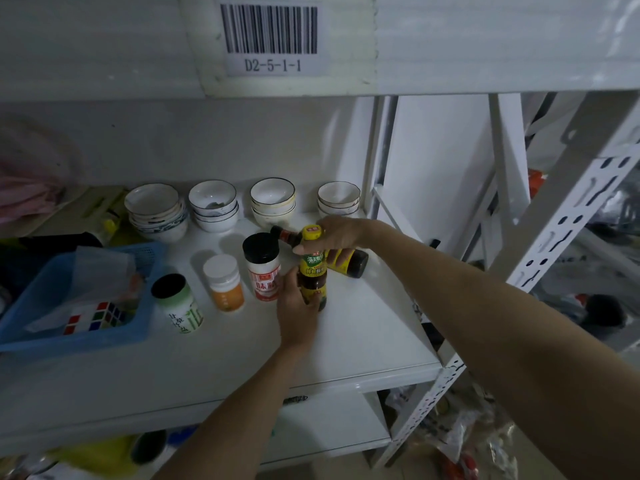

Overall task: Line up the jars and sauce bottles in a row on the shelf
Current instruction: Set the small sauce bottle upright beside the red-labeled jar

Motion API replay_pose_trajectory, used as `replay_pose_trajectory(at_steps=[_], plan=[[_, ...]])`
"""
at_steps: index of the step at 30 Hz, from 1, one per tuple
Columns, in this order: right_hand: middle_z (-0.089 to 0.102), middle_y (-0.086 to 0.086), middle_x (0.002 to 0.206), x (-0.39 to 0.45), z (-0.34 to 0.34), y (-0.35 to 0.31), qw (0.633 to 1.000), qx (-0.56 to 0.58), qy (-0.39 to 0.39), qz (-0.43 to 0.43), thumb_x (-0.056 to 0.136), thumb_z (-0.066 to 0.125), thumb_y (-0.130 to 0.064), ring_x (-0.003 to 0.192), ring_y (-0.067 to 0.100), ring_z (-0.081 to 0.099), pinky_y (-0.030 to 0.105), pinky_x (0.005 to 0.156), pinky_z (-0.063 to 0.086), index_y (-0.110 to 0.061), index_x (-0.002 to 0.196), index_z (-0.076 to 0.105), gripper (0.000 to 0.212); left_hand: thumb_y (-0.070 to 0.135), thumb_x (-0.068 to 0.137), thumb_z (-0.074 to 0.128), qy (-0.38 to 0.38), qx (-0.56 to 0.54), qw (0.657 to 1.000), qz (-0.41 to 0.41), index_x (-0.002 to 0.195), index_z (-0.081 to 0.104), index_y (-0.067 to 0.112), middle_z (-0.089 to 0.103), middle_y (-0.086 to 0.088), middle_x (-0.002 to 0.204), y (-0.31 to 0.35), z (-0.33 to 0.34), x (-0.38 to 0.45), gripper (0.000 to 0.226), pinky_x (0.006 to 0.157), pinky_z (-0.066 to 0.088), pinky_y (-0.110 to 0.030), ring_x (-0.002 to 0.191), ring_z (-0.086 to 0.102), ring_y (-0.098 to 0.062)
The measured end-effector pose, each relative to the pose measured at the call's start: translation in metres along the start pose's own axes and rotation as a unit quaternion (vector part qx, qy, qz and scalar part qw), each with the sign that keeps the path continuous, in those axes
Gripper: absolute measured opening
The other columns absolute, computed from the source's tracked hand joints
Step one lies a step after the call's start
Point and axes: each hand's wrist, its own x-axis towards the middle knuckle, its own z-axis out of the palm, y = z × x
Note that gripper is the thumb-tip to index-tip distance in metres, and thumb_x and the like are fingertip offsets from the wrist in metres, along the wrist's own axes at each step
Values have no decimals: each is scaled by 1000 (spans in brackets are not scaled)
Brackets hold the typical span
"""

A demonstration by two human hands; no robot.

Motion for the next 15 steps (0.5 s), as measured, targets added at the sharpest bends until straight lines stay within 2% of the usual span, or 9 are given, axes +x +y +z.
replay_pose_trajectory(at_steps=[3,6,8,12,15], plan=[[63,7,100,-1,-3,-9,999,-26,27,5,79,77,-40,69,17,68,21,49,56,-6,119,52,58,1,80,68,7,28,1000,12,130,49,3,58,-16,128,1,1,0,54,101,49,-39,120,56,-30],[64,14,106,3,-2,-13,997,-63,41,1,81,77,-25,64,20,70,22,47,57,-3,114,53,47,0,80,68,12,39,999,14,132,48,3,57,-16,130,2,2,1,56,100,47,-35,121,55,-30],[64,15,103,4,1,-16,995,-81,52,-4,82,75,-19,60,20,69,22,47,57,0,113,52,44,0,82,66,18,50,999,11,132,48,4,59,-16,129,2,1,3,53,99,48,-34,120,56,-30],[64,12,93,9,4,-18,990,-115,85,-16,84,71,-17,52,15,66,19,44,54,-6,104,48,33,1,84,63,32,37,999,-14,129,49,1,60,-18,128,5,0,4,47,99,52,-43,119,58,-31],[64,11,93,15,6,-20,988,-115,99,-12,83,71,-17,55,16,67,22,48,56,-7,106,48,34,1,83,65,32,31,998,-35,124,50,0,63,-19,122,1,-1,1,44,93,54,-37,111,63,-31]])
